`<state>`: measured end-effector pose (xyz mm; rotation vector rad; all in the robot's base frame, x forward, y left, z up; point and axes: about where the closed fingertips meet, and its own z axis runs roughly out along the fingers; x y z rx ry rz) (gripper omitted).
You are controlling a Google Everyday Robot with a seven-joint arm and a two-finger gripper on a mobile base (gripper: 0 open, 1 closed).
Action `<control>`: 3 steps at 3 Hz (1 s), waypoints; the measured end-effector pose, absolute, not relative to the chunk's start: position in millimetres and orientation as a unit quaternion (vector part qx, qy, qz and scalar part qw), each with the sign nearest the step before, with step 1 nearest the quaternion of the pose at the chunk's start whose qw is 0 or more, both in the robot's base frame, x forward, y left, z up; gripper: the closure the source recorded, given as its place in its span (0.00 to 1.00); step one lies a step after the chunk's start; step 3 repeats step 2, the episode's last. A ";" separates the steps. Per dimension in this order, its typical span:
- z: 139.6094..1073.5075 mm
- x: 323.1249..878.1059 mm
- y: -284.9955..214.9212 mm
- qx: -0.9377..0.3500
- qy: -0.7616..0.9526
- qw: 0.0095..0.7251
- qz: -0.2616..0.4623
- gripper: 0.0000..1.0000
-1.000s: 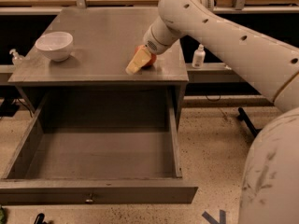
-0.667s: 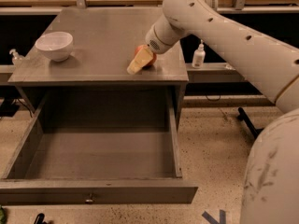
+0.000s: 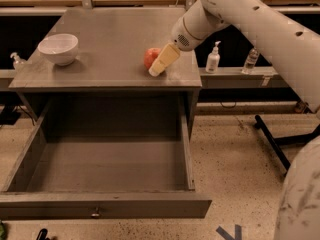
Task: Pick apple from top drawer and place on counter
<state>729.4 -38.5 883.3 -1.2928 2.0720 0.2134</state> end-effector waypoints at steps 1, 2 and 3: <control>896.9 719.8 -66.2 -0.476 0.809 0.341 0.055 0.00; 898.8 717.5 -70.6 -0.468 0.814 0.341 0.050 0.00; 898.8 717.5 -70.6 -0.468 0.814 0.341 0.050 0.00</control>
Offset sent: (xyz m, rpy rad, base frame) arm -0.0101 -0.0293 0.0142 -0.0302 -0.0196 -0.0700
